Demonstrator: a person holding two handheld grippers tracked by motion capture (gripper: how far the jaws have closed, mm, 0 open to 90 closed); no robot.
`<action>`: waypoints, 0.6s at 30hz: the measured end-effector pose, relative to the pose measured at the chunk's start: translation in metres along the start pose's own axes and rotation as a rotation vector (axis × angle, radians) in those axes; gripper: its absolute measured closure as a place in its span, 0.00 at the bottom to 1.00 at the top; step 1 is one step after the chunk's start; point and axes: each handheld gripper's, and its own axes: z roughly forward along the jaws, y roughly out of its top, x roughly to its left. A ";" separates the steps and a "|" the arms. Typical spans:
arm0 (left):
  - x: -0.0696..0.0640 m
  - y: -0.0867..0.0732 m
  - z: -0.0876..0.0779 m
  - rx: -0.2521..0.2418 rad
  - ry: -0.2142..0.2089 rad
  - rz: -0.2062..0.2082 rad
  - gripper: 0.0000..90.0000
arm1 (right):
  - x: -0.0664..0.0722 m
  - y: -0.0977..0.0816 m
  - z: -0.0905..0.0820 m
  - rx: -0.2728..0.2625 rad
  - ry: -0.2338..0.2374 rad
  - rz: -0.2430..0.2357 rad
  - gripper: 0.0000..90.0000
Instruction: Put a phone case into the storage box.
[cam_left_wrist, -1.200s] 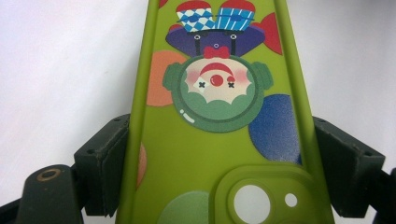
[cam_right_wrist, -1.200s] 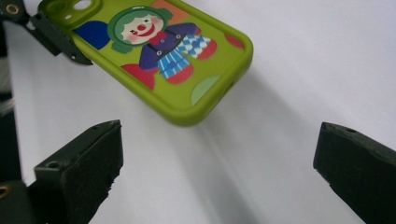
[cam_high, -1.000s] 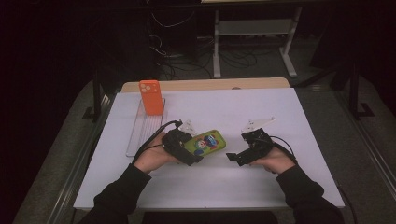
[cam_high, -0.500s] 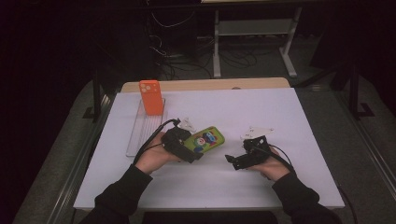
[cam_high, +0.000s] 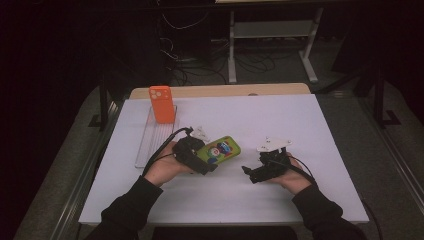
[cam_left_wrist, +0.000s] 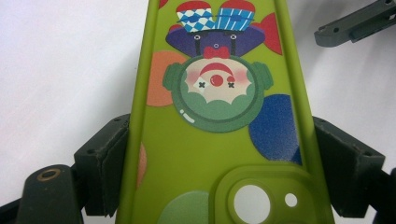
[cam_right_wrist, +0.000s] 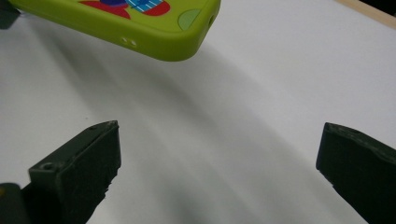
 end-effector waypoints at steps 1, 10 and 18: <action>0.000 0.000 0.000 -0.002 -0.001 -0.006 0.18 | 0.000 0.000 0.000 0.001 -0.005 -0.011 0.00; 0.000 0.000 -0.001 -0.003 -0.001 -0.005 0.18 | 0.003 0.000 -0.002 -0.015 -0.067 -0.104 0.00; -0.001 0.000 -0.001 -0.003 -0.003 -0.001 0.18 | 0.010 0.002 -0.004 -0.050 -0.132 -0.203 0.00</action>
